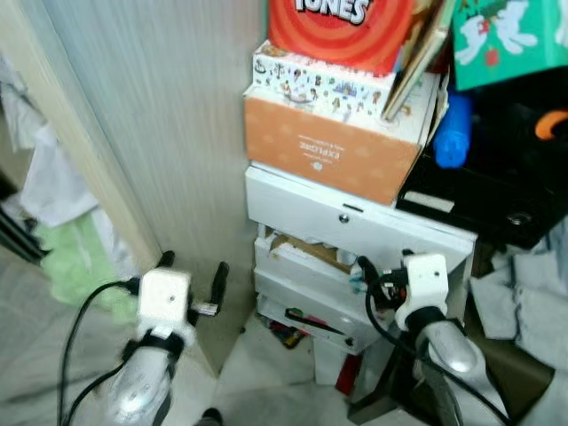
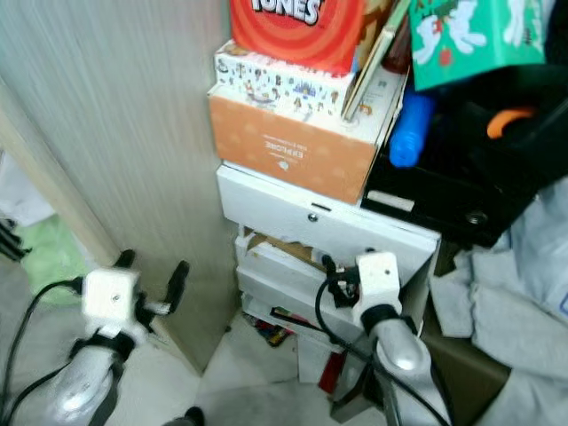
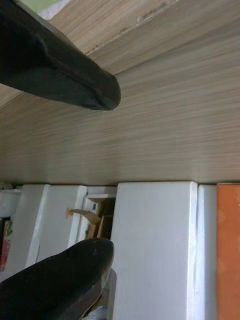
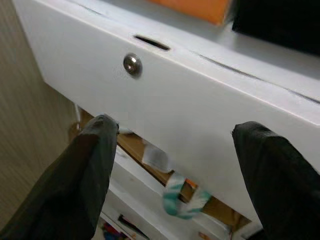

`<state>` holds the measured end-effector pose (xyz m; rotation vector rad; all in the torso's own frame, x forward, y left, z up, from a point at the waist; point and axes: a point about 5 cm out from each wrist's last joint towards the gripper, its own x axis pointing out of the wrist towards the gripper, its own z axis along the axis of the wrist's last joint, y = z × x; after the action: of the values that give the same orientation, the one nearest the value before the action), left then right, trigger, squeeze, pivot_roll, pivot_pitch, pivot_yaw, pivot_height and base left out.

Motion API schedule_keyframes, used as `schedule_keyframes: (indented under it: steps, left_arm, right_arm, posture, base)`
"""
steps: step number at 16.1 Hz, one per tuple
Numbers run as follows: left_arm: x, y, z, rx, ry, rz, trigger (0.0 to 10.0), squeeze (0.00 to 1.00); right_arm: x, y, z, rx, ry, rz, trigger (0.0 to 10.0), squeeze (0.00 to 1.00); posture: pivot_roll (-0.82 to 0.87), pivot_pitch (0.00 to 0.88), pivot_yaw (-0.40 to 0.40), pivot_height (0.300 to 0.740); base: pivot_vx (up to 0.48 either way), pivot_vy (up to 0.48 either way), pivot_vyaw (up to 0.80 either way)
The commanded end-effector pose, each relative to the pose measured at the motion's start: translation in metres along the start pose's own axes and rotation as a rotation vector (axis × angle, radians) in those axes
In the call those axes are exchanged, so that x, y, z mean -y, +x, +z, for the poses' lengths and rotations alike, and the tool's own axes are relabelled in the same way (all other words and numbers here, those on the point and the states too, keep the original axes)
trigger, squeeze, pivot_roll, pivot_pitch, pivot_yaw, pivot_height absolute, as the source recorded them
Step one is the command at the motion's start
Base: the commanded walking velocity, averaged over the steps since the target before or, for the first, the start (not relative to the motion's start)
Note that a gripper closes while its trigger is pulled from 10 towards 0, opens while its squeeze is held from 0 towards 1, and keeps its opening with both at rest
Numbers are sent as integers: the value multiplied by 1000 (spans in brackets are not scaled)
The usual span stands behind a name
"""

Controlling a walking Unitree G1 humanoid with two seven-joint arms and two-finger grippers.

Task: Clean up the room

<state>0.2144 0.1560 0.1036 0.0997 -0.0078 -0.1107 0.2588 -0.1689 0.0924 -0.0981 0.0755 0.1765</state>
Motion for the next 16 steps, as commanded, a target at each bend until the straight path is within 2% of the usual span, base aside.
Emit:
schedule_keyframes:
  steps: [1, 4, 6, 8, 11, 16]
  left_arm:
    - [-17, -8, -5, -37, 25, 89, 10000, 0]
    - [-26, -25, -5, -60, 58, 149, 10000, 0]
    - [-35, -32, -6, -78, 83, 182, 10000, 0]
    - [-35, -28, -4, -66, 82, 184, 10000, 0]
    - [-28, -23, -2, -51, 66, 153, 10000, 0]
    - [-27, -22, -2, -52, 72, 151, 10000, 0]
  right_arm:
    - [6, -9, 0, -11, -5, -5, 10000, 0]
    - [14, -31, -1, -21, -13, -7, 10000, 0]
    - [19, -40, -2, -38, -17, -14, 10000, 0]
    - [21, -37, 0, -31, -50, -12, 10000, 0]
    - [16, -31, 2, -23, -39, 1, 10000, 0]
    - [15, -28, 3, -26, -39, 11, 10000, 0]
  posture:
    - [-28, 137, -60, 740]
    - [-38, 144, -59, 740]
    - [-38, 142, -59, 740]
    - [-40, 133, -58, 740]
    - [-38, 119, -61, 740]
    - [-38, 114, -65, 740]
  base:
    - [0, 0, 0]
    - [0, 0, 0]
    - [0, 0, 0]
    - [0, 0, 0]
    - [0, 0, 800]
    - [0, 0, 768]
